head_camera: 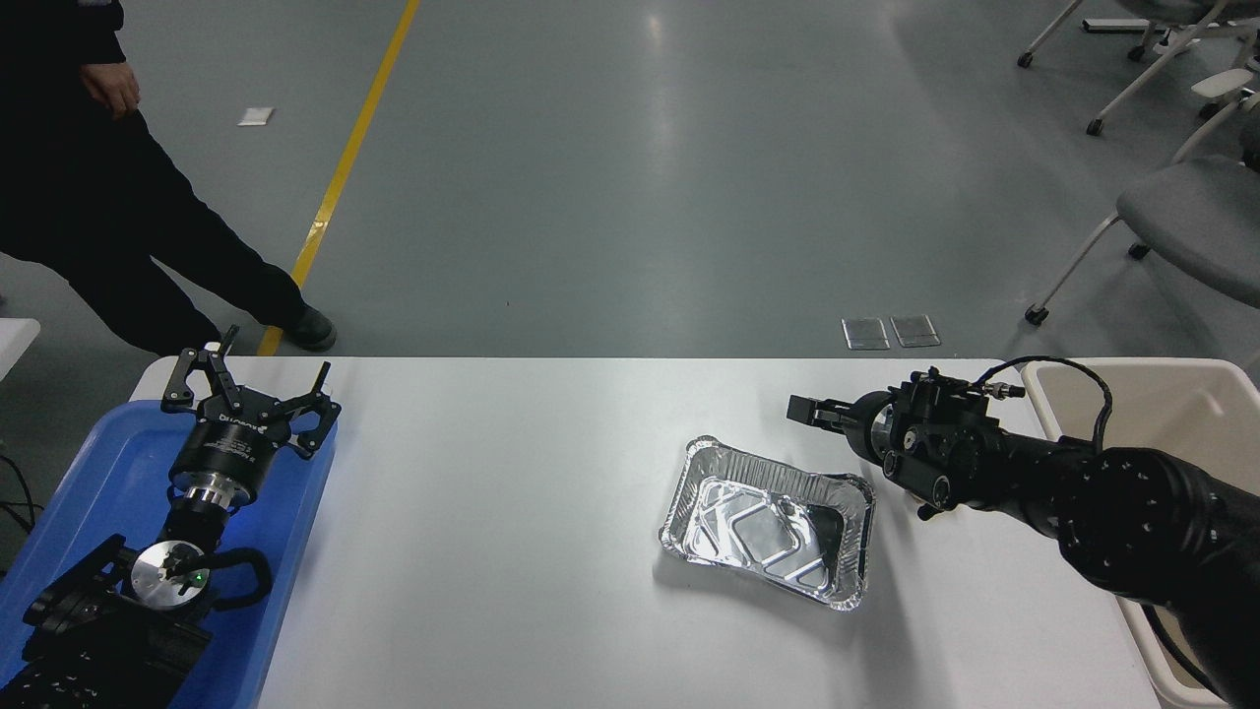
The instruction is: Pick up foil plate and place in dustbin
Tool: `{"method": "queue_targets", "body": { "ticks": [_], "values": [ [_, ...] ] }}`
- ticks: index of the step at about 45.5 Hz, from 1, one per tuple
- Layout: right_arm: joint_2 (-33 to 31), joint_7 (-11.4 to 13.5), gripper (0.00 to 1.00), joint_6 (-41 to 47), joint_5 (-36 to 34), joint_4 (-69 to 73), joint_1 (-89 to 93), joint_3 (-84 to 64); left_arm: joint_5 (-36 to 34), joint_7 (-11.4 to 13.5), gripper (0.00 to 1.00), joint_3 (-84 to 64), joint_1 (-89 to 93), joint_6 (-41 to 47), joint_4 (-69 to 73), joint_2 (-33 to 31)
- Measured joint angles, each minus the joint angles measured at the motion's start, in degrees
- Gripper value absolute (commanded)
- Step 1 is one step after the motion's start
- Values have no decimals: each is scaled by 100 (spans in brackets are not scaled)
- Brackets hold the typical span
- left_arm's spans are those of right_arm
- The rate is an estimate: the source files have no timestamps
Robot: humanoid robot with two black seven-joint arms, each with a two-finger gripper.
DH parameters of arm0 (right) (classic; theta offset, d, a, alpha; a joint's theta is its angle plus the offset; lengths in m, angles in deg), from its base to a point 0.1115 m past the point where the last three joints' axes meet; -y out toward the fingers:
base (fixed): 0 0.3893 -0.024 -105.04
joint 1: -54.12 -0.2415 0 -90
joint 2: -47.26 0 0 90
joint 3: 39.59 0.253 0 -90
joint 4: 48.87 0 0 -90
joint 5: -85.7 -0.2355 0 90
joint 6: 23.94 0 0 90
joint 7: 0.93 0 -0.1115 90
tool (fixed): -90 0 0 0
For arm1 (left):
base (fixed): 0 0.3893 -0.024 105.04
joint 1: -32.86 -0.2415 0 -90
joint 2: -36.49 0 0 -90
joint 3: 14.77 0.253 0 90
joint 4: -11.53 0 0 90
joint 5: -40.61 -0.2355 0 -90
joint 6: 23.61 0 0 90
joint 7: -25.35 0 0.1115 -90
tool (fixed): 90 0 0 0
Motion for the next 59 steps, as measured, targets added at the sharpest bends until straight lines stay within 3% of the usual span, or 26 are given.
{"method": "queue_targets", "body": {
  "ticks": [59],
  "values": [
    [0,8,100,53,-47,-88,-88,94,0,3,99,-1,-6,0,0,0]
  ]
}}
